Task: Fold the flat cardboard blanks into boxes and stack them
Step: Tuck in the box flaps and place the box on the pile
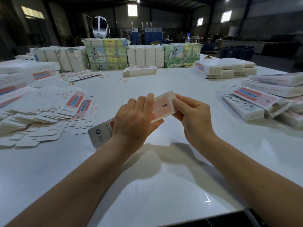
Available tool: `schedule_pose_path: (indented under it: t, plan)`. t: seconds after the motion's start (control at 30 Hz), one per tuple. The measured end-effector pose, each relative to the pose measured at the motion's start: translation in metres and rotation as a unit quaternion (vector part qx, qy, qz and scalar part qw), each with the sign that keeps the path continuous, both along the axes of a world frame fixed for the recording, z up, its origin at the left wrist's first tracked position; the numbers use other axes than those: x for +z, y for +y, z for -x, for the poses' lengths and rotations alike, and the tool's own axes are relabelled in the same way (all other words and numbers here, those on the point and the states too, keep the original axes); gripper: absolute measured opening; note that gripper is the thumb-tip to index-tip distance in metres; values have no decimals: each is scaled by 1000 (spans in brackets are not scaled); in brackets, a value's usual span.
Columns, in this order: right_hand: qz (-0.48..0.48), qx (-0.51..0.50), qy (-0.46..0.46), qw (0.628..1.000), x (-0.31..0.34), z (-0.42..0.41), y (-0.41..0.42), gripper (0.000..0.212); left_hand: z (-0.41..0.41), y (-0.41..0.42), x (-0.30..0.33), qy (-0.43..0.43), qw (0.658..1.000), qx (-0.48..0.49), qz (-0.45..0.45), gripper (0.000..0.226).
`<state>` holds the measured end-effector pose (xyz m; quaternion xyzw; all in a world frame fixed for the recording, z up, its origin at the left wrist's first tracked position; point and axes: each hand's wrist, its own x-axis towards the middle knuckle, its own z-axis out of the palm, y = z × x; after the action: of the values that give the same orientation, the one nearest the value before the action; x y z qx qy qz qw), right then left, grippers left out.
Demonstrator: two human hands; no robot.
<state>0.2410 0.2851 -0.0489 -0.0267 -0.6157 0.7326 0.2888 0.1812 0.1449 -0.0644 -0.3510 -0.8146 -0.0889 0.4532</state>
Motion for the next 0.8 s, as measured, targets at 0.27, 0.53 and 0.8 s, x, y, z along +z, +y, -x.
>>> schedule_pose_path:
  t: [0.27, 0.53, 0.8]
  plan:
    - [-114, -46, -28, 992, 6, -3, 13, 36, 7, -9, 4, 78, 994, 14, 76, 69]
    - [-397, -181, 9, 900, -3, -3, 4, 24, 1, -5, 2, -10, 998, 9, 67, 69]
    - [-478, -245, 21, 843, -4, -2, 4, 14, -8, -1, 4, -16, 995, 48, 88, 67]
